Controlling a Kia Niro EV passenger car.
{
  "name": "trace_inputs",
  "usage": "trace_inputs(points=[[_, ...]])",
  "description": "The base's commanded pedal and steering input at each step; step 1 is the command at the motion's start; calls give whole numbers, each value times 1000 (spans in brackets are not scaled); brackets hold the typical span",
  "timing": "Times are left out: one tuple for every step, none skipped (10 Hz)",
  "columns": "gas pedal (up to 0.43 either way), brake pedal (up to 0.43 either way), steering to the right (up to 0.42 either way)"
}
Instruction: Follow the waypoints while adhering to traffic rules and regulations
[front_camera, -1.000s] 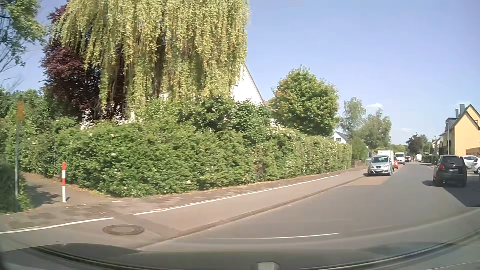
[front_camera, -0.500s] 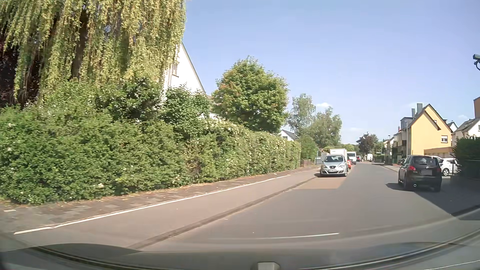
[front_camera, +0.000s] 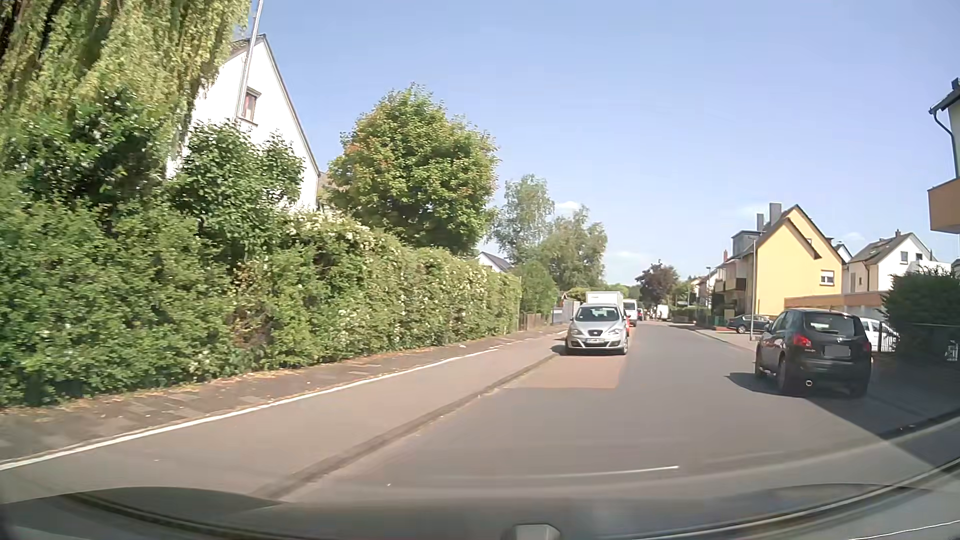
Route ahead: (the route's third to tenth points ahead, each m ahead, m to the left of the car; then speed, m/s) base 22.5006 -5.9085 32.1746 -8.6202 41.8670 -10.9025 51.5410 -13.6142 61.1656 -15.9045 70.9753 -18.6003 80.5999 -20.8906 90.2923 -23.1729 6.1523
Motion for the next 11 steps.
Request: trace_inputs(points=[[339,0,213],[339,0,202],[339,0,190],[339,0,180],[339,0,171],[339,0,158],[339,0,141],[339,0,121],[339,0,116],[339,0,117],[378,0,121]])
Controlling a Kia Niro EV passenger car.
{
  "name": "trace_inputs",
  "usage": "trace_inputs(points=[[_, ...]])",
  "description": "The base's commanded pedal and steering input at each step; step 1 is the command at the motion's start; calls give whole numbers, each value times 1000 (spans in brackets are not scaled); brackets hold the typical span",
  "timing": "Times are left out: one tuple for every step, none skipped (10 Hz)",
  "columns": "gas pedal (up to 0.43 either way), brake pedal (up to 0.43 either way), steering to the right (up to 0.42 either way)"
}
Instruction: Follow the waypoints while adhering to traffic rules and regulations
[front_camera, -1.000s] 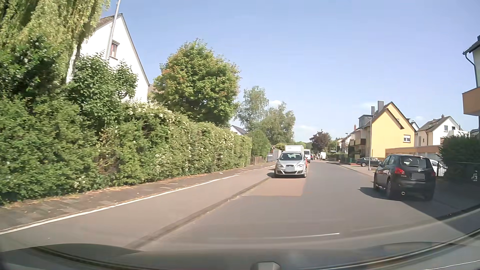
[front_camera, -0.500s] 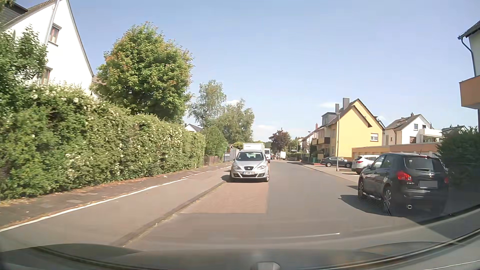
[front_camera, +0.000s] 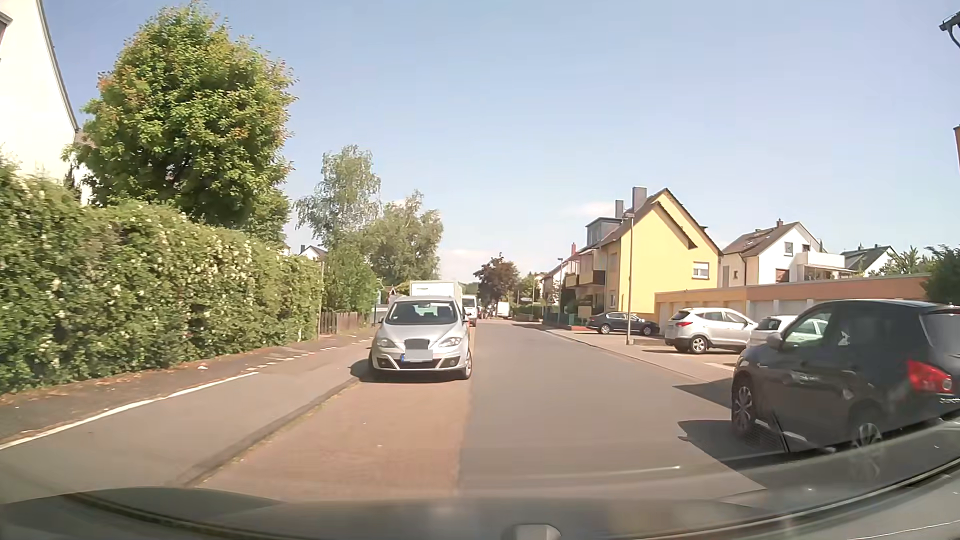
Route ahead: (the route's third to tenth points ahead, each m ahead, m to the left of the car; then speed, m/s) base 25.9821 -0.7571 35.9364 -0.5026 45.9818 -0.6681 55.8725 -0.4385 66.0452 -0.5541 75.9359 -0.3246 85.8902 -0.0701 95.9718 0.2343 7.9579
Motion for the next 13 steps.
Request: trace_inputs(points=[[480,0,121],[531,0,121],[642,0,117],[689,0,106],[732,0,81],[732,0,62],[732,0,50],[689,0,28],[610,0,13],[579,0,5],[461,0,-4],[319,0,-15],[98,0,-28]])
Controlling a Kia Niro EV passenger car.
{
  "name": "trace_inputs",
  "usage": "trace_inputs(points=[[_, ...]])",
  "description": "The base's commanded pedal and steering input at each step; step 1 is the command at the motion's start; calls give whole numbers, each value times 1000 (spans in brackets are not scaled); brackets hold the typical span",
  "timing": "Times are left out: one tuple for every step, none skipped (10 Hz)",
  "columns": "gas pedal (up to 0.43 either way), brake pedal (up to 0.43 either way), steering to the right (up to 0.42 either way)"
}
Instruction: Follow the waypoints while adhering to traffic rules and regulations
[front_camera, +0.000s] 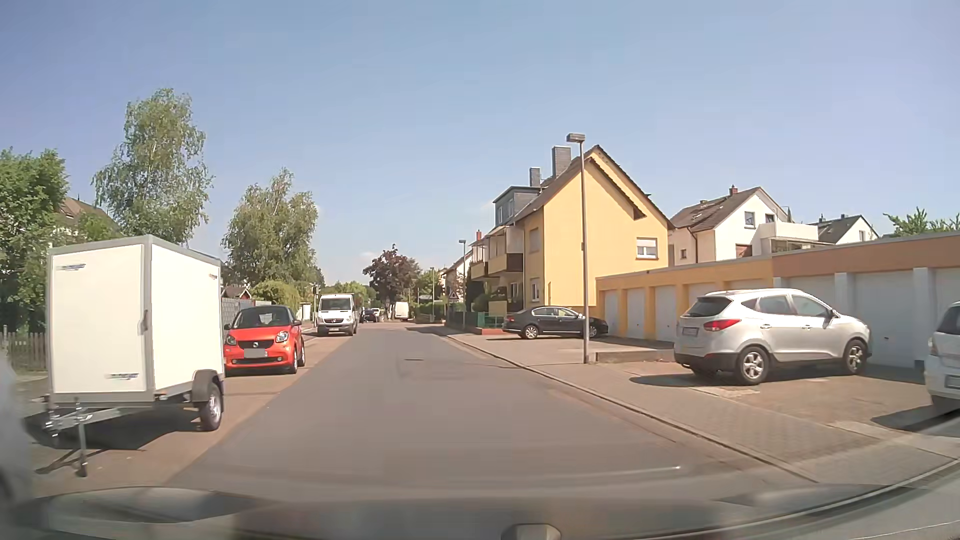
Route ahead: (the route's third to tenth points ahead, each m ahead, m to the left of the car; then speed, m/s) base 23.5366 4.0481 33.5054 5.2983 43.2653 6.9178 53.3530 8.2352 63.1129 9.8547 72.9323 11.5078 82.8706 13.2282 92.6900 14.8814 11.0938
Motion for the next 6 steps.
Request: trace_inputs(points=[[0,0,-41],[0,0,-49],[0,0,-54],[0,0,-53],[0,0,-50],[0,0,-44]])
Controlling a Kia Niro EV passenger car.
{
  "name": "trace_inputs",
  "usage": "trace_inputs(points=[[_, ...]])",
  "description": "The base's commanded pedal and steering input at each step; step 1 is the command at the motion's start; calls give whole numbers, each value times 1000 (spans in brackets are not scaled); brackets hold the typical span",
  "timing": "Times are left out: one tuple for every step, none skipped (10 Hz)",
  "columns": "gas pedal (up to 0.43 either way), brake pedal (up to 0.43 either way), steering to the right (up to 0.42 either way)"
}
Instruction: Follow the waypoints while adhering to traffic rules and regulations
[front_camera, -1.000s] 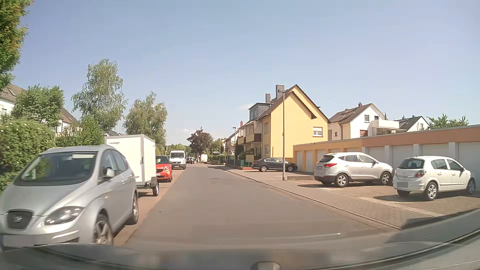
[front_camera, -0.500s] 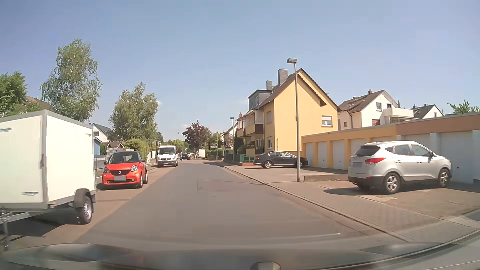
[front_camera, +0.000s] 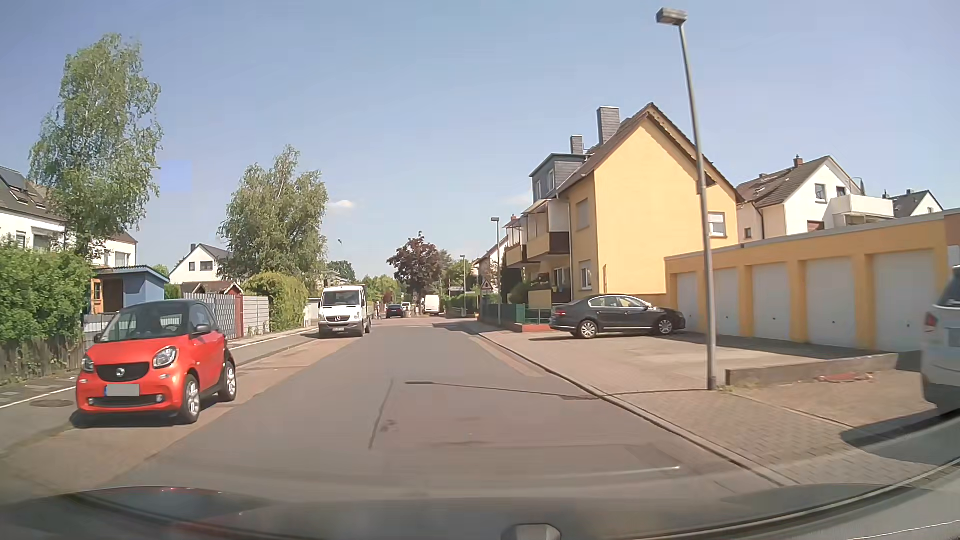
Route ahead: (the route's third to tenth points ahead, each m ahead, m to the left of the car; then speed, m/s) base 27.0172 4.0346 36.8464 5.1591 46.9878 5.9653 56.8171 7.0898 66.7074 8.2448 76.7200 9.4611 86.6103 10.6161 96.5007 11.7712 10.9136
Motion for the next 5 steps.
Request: trace_inputs(points=[[0,0,-38],[0,0,-36],[0,0,-36],[0,0,-35],[0,0,-32]])
